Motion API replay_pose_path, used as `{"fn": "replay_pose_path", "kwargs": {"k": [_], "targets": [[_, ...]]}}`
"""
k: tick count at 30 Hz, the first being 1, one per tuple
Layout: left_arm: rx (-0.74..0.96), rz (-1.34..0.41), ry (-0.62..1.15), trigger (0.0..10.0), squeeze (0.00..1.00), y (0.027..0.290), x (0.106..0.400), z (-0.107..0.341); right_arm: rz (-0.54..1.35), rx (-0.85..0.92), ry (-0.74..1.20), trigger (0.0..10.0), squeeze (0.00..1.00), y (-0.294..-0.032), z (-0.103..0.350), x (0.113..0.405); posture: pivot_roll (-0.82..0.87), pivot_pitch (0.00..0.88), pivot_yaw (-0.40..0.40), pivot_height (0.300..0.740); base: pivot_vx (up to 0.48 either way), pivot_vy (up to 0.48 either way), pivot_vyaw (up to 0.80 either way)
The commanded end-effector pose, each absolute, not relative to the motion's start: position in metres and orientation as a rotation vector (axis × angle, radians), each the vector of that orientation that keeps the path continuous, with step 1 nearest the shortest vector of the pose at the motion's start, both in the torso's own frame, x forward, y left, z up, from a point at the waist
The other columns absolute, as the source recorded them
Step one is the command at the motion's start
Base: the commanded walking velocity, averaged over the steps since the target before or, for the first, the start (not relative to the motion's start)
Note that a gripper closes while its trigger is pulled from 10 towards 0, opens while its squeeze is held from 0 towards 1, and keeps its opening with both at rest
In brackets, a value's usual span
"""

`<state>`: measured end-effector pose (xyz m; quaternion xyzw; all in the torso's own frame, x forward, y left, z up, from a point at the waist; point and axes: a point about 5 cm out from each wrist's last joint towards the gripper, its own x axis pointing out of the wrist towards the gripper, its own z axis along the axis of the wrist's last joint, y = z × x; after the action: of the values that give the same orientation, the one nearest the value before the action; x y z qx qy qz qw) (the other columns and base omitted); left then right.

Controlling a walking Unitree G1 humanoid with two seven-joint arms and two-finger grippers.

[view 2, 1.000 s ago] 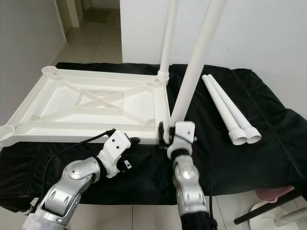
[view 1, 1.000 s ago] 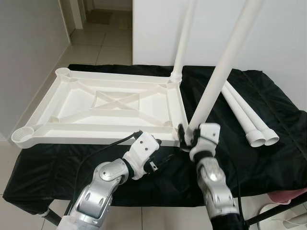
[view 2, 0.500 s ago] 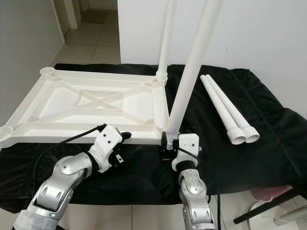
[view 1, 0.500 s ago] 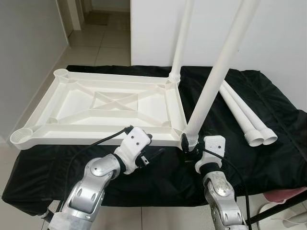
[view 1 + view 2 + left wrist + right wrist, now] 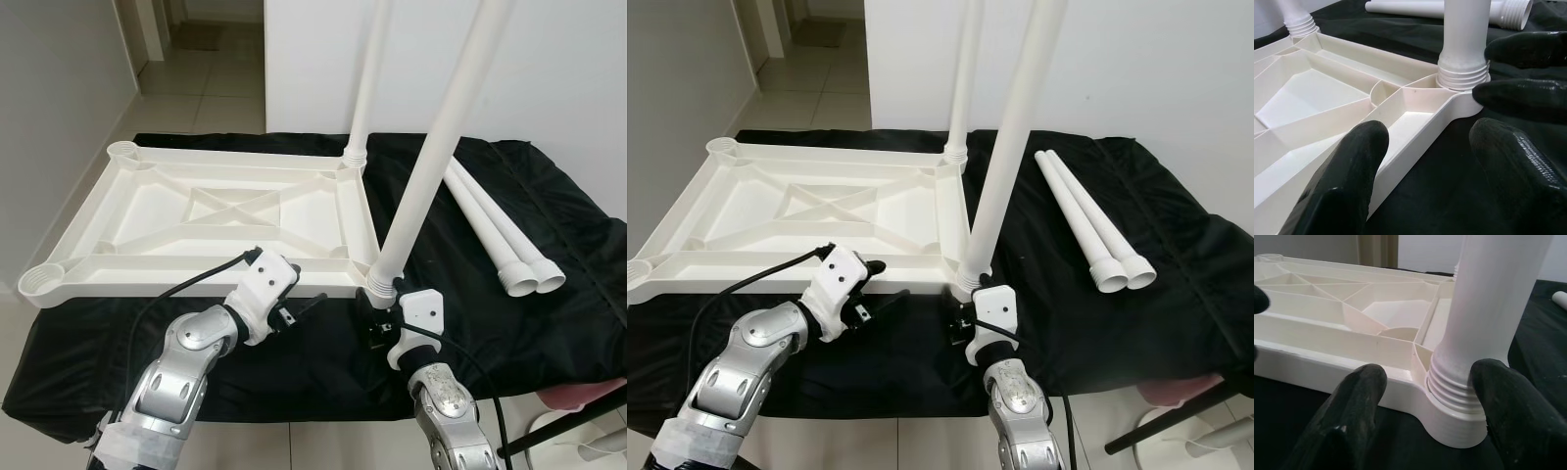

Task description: Building children table

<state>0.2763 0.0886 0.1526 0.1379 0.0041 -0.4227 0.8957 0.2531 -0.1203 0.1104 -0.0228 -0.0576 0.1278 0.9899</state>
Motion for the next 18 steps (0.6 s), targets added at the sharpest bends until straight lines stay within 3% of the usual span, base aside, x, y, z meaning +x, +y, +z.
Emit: {"fn": "replay_pose_path", "kwargs": {"k": [1,18], "targets": [[0.287,-0.823,0.007,10.0,0.0,0.088,0.279,0.151,0.278,-0.041,-0.108,10.0,0.0,-0.119,0.111,0.252,-0.02,0.013,-0.026,0.74,0.0,0.0,0.0],[0.284,-0.799,0.003,10.0,0.0,0.091,0.282,0.152,0.443,-0.028,-0.079,10.0,0.0,-0.107,0.111,0.255,-0.01,0.011,-0.029,0.74,0.0,0.0,0.0]]}}
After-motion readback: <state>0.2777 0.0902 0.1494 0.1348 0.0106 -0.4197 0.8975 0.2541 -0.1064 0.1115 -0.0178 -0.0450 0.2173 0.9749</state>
